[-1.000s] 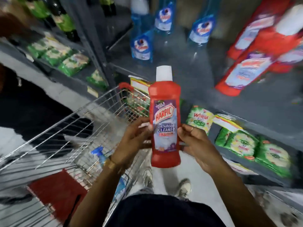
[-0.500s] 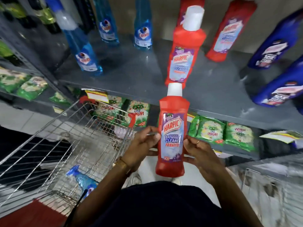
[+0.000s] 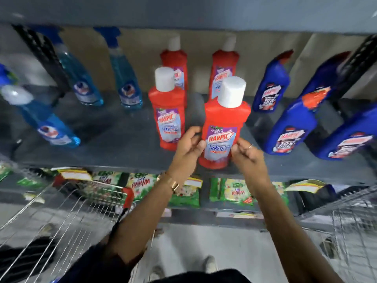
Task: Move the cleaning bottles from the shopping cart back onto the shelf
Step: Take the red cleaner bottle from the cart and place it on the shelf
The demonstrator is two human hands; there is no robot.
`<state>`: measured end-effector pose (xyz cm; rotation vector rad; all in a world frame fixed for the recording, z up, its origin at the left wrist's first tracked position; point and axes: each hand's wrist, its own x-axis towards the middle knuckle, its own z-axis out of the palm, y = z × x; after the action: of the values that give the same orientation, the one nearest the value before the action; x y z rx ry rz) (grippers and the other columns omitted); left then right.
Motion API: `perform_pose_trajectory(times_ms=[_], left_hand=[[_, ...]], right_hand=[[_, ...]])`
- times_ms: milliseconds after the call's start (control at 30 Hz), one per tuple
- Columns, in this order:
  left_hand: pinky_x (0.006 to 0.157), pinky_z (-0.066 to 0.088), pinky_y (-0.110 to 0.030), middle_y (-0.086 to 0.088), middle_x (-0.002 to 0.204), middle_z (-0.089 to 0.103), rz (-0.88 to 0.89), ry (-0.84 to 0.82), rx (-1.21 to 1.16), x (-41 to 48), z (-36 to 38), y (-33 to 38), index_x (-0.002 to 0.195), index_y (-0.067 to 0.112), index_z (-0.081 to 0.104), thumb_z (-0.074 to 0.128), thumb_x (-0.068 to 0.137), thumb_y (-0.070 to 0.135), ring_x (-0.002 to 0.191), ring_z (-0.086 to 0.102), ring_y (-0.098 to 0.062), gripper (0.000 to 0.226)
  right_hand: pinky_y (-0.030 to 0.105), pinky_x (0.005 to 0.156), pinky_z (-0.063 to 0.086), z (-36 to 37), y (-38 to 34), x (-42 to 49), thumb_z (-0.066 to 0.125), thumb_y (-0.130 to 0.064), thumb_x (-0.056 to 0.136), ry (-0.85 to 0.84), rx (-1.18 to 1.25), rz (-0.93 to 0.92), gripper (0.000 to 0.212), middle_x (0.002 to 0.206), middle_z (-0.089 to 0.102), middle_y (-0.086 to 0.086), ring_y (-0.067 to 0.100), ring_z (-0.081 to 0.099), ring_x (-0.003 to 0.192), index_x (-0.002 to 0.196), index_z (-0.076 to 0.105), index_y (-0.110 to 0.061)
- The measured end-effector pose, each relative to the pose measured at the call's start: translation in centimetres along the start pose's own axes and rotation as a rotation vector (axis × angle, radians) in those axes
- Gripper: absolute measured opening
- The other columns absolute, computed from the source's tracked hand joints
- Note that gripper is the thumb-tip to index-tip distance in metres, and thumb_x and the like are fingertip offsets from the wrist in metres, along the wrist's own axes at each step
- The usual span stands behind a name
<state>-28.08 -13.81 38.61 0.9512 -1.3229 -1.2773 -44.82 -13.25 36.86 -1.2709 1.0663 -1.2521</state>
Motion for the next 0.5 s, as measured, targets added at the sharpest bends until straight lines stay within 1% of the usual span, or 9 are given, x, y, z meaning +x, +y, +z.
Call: perform_pose_trajectory(times_ms=[33,100,133,200,233,333,400,467,500], left_hand=[[0.085,0.048,-0.012,0.009,0.097,0.069,0.008,-0.002,0.010,1.3,0.4,-0.6,0.110,0.006,0.047,0.043,0.088,0.005,0.092,0.060,0.005,0.022],[0.086,0.049,-0.014,-0.008,0.103,0.064,0.000,0.020,0.026,3.2,0.7,-1.9,0.113,-0.002,0.046,0.044,0.088,0.007,0.092,0.060,0.002,0.028],[0.087,0.049,-0.016,-0.013,0.107,0.061,-0.005,0.031,0.035,4.0,0.9,-2.4,0.115,-0.006,0.044,0.045,0.087,0.009,0.093,0.060,0.001,0.032],[0.088,0.050,-0.018,-0.015,0.110,0.058,-0.011,0.051,0.049,5.4,1.2,-3.1,0.117,-0.009,0.043,0.045,0.087,0.013,0.094,0.059,-0.003,0.036],[0.089,0.049,-0.021,-0.015,0.110,0.058,-0.013,0.058,0.053,5.9,1.4,-3.4,0.116,-0.008,0.044,0.045,0.088,0.013,0.095,0.059,-0.005,0.036],[0.091,0.048,-0.024,-0.012,0.110,0.059,-0.015,0.082,0.078,7.1,2.0,-3.8,0.115,-0.002,0.046,0.045,0.088,0.013,0.094,0.059,-0.004,0.032],[0.091,0.049,-0.023,-0.013,0.113,0.060,-0.022,0.082,0.088,7.5,2.1,-3.8,0.116,-0.004,0.047,0.045,0.088,0.014,0.095,0.060,-0.002,0.034],[0.094,0.050,-0.028,-0.017,0.117,0.061,-0.027,0.090,0.101,7.4,2.1,-3.8,0.118,-0.003,0.047,0.047,0.088,0.017,0.101,0.060,-0.008,0.036],[0.097,0.049,-0.034,-0.021,0.121,0.060,-0.032,0.118,0.101,7.0,1.9,-3.8,0.120,-0.001,0.047,0.049,0.088,0.018,0.108,0.059,-0.014,0.038]], right_hand=[[0.037,0.094,0.048,-0.6,0.5,1.2,0.050,-0.019,0.091,0.012,-0.003,-0.005,0.040,0.122,0.062,0.021,0.021,0.059,0.107,0.126,0.055,-0.001],[0.034,0.091,0.049,-1.5,1.7,2.8,0.050,-0.018,0.091,0.029,0.000,0.029,0.039,0.115,0.067,0.011,0.016,0.060,0.105,0.127,0.055,-0.004],[0.030,0.088,0.050,-2.0,2.2,3.5,0.049,-0.015,0.093,0.037,-0.002,0.041,0.036,0.110,0.070,0.002,0.011,0.061,0.102,0.127,0.055,-0.006],[0.022,0.081,0.052,-2.7,2.6,4.7,0.046,-0.008,0.096,0.048,-0.016,0.051,0.032,0.098,0.074,-0.016,0.000,0.064,0.095,0.126,0.054,-0.013],[0.019,0.078,0.052,-2.9,2.7,5.1,0.044,-0.006,0.096,0.050,-0.019,0.053,0.031,0.094,0.073,-0.021,-0.002,0.064,0.092,0.125,0.053,-0.016],[0.017,0.076,0.053,-3.3,2.4,6.1,0.043,-0.005,0.096,0.047,-0.010,0.052,0.032,0.090,0.073,-0.024,-0.005,0.064,0.088,0.124,0.052,-0.018],[0.018,0.077,0.053,-3.4,2.3,6.4,0.043,-0.007,0.097,0.060,-0.009,0.058,0.031,0.091,0.073,-0.023,-0.005,0.065,0.090,0.123,0.052,-0.020],[0.024,0.084,0.053,-3.5,2.6,6.4,0.047,-0.012,0.096,0.088,-0.013,0.080,0.029,0.100,0.073,-0.017,-0.001,0.064,0.098,0.123,0.053,-0.021],[0.031,0.091,0.052,-3.4,2.9,6.1,0.051,-0.018,0.095,0.121,-0.013,0.083,0.031,0.110,0.071,-0.010,0.004,0.062,0.105,0.126,0.053,-0.020]])
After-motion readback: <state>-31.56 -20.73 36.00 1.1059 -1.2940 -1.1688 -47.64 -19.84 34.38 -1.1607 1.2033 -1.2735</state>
